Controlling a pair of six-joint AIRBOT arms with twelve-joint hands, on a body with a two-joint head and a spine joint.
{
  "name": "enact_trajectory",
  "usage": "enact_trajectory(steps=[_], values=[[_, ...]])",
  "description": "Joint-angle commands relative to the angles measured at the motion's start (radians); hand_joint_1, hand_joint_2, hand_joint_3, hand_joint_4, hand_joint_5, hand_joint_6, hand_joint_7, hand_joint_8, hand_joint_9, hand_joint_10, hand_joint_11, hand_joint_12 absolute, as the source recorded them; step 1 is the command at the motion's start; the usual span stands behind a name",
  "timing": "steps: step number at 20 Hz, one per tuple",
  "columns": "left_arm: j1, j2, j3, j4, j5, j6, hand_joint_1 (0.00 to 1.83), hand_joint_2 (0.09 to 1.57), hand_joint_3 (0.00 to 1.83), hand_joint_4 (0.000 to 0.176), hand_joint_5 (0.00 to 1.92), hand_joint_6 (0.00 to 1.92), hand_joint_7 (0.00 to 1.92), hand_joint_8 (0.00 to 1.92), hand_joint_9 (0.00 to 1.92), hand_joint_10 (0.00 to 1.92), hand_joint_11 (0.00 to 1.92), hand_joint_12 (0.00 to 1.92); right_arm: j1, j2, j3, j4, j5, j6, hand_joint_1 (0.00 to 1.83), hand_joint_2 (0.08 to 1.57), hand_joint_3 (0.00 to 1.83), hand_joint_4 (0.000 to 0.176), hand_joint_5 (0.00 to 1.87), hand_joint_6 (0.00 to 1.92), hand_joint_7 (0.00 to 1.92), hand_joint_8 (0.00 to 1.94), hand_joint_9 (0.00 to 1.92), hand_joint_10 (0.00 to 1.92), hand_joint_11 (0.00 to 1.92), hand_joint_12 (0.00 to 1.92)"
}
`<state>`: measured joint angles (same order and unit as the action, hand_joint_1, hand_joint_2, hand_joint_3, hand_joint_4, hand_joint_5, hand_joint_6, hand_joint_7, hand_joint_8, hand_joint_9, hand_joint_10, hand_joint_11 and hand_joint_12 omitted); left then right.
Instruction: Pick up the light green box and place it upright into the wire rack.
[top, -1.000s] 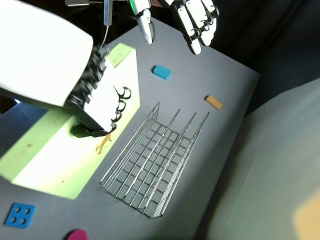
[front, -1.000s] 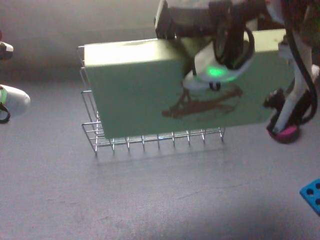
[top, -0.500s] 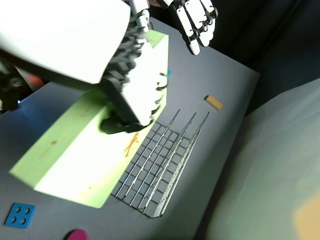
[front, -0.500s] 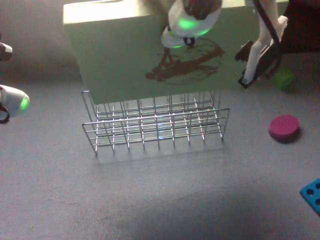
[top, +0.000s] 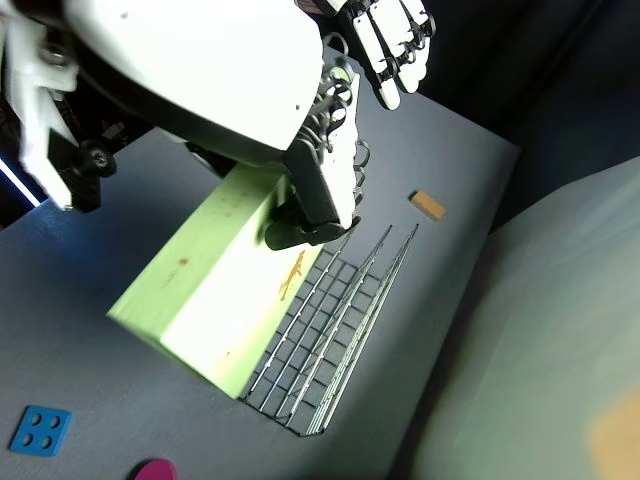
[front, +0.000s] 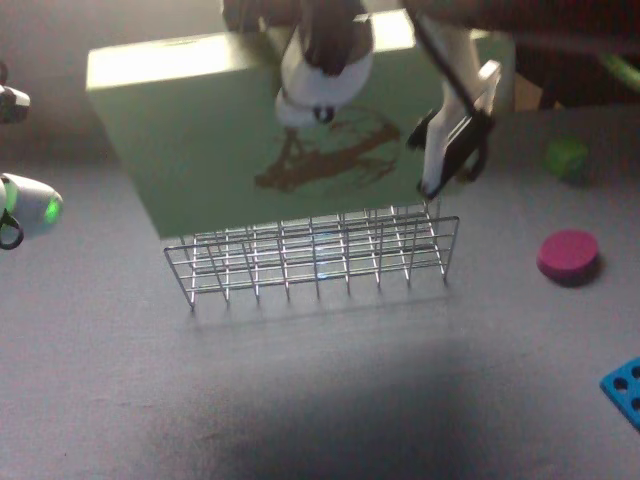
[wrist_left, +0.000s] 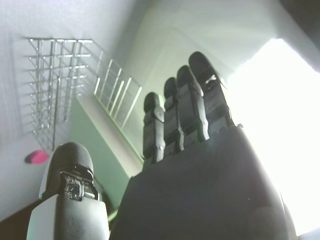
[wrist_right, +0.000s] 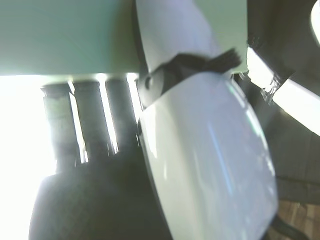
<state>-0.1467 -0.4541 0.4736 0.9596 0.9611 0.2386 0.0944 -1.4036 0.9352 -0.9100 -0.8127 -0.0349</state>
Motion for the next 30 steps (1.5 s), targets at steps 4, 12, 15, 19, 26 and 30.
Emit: enact_trajectory(steps=[4, 12, 15, 19, 26, 30], values=[[-0.014, 0.002, -0.002, 0.08, -0.035, 0.005, 0.19, 1.23, 0.0, 0.053, 0.2, 0.0, 0.17, 0.0, 0.18, 0.0, 0.0, 0.58, -0.015, -0.027, 0.012, -0.145, 0.075, 0.041, 1.36, 1.18, 0.0, 0.0, 0.79, 1.06, 0.86, 1.2, 0.83, 1.45, 0.77, 1.49], [-0.015, 0.002, -0.003, 0.08, -0.036, 0.005, 0.19, 1.22, 0.0, 0.053, 0.2, 0.0, 0.16, 0.0, 0.18, 0.0, 0.0, 0.59, -0.058, -0.068, 0.076, -0.145, 0.081, 0.078, 1.36, 1.18, 0.0, 0.0, 0.79, 1.06, 0.88, 1.18, 0.82, 1.46, 0.77, 1.49], [-0.014, 0.002, -0.001, 0.08, -0.036, 0.005, 0.19, 1.22, 0.0, 0.053, 0.2, 0.0, 0.17, 0.0, 0.18, 0.0, 0.0, 0.58, -0.075, -0.077, 0.098, -0.145, 0.081, 0.096, 1.36, 1.18, 0.0, 0.0, 0.79, 1.06, 0.88, 1.18, 0.82, 1.46, 0.77, 1.49], [-0.015, 0.002, 0.001, 0.08, -0.036, 0.005, 0.19, 1.22, 0.0, 0.053, 0.2, 0.0, 0.16, 0.0, 0.18, 0.0, 0.0, 0.57, -0.108, -0.093, 0.129, -0.145, 0.088, 0.108, 1.36, 1.18, 0.0, 0.0, 0.79, 1.06, 0.88, 1.18, 0.81, 1.47, 0.77, 1.49], [-0.014, 0.002, 0.006, 0.08, -0.039, 0.005, 0.19, 1.22, 0.0, 0.052, 0.22, 0.0, 0.16, 0.0, 0.18, 0.0, 0.0, 0.58, -0.176, -0.125, 0.191, -0.148, 0.087, 0.118, 1.36, 1.18, 0.0, 0.0, 0.79, 1.05, 0.87, 1.21, 0.81, 1.46, 0.78, 1.49], [-0.015, 0.002, 0.006, 0.08, -0.043, 0.005, 0.19, 1.22, 0.0, 0.052, 0.22, 0.0, 0.16, 0.0, 0.17, 0.0, 0.0, 0.6, -0.206, -0.135, 0.208, -0.179, 0.108, 0.154, 1.36, 1.17, 0.0, 0.0, 0.8, 1.04, 0.88, 1.19, 0.82, 1.45, 0.78, 1.49]])
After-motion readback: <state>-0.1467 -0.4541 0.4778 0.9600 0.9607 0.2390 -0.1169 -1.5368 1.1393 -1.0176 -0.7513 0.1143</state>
